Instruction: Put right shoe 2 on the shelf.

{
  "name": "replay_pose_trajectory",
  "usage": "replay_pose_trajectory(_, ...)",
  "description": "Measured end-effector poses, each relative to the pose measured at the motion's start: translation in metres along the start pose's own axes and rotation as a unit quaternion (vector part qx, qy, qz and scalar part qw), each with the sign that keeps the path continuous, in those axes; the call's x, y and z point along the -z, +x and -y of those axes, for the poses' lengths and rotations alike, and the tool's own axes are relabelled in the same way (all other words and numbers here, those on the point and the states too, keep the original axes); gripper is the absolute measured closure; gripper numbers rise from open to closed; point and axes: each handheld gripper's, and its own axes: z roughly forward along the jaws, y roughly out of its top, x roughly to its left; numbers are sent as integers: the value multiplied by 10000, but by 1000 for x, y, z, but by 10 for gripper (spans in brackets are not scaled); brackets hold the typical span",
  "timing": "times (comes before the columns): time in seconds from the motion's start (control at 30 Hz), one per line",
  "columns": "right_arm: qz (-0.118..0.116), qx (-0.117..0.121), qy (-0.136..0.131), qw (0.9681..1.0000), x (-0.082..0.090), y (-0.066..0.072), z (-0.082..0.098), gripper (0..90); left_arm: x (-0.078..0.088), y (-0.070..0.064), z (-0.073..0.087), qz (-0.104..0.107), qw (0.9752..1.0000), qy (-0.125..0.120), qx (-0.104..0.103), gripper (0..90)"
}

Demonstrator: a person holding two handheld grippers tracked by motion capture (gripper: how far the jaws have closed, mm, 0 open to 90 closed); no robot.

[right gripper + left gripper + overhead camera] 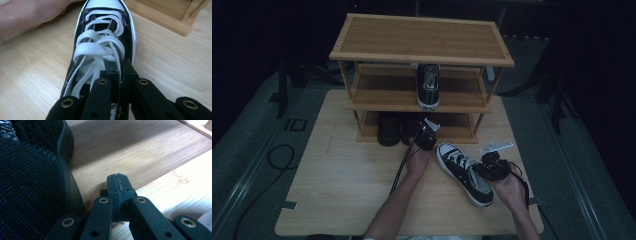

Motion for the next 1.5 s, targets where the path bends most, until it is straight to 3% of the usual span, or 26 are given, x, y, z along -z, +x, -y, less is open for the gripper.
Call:
replay_pose_trajectory(0.57, 64, 143, -43, 9999, 21, -14, -12, 882, 0, 0, 0, -1, 10000, 4, -6, 900)
replay_pose_trajectory(1.0, -9, 177, -145, 9997, 35, -23, -21, 882, 0, 0, 0, -2, 10000, 3, -9, 900)
replay_pose_trajectory(1.5, -144, 428, -335, 9984, 49, -30, -35, 882, 0, 0, 0, -2, 10000, -2, -12, 900)
